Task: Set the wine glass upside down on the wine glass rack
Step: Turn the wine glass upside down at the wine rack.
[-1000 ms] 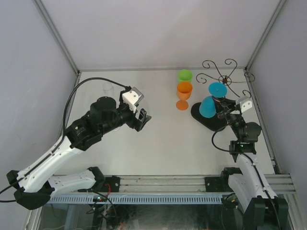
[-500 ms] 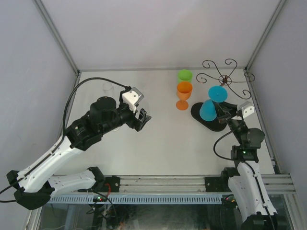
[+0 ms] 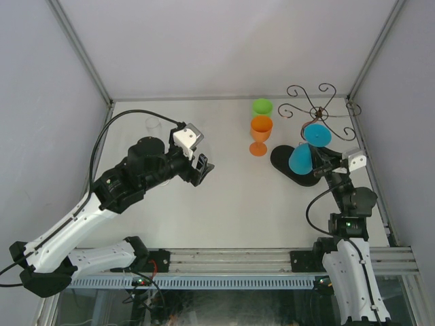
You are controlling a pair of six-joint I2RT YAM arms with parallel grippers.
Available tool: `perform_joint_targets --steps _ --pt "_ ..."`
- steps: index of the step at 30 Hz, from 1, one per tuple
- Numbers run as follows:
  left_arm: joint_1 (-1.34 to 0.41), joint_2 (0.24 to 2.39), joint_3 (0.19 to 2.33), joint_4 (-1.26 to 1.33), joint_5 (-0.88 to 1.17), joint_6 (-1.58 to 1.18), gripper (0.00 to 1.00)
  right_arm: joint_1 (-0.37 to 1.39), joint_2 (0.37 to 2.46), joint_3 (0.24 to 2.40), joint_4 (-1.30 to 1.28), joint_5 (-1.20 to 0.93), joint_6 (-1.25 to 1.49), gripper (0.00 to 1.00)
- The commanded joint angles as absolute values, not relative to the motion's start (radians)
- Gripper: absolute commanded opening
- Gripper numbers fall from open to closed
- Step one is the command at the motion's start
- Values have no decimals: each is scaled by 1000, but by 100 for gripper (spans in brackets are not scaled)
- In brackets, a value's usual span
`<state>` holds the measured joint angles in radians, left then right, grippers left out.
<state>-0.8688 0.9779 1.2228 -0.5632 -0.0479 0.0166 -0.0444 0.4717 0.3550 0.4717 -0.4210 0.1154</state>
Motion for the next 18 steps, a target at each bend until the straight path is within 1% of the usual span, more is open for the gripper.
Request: perform_joint_targets --steps 1,3,4,5,6,8,10,14,18 --pt "-862 973 1208 -538 -39 9 79 -47 464 391 441 -318 110 0" --pt "-862 973 1208 -539 -41 9 78 -49 472 396 426 -307 108 1" --pt "-862 971 1209 -539 -41 10 78 -49 478 400 414 -307 102 4" --pt "-862 971 1209 -538 -43 10 78 -48 482 404 403 -306 95 7" --pt "-862 972 1208 -538 -42 10 78 -49 486 406 393 -303 91 14" --pt "-862 971 1208 -540 -44 11 78 -51 492 409 379 -297 86 23" --pt "-862 973 1208 -540 -44 10 78 -50 493 415 366 -294 83 30" --pt "-861 975 1210 -540 -46 10 78 -52 478 439 306 -280 81 36" --pt "-861 973 1207 -540 -49 11 79 -52 464 530 82 -222 58 42"
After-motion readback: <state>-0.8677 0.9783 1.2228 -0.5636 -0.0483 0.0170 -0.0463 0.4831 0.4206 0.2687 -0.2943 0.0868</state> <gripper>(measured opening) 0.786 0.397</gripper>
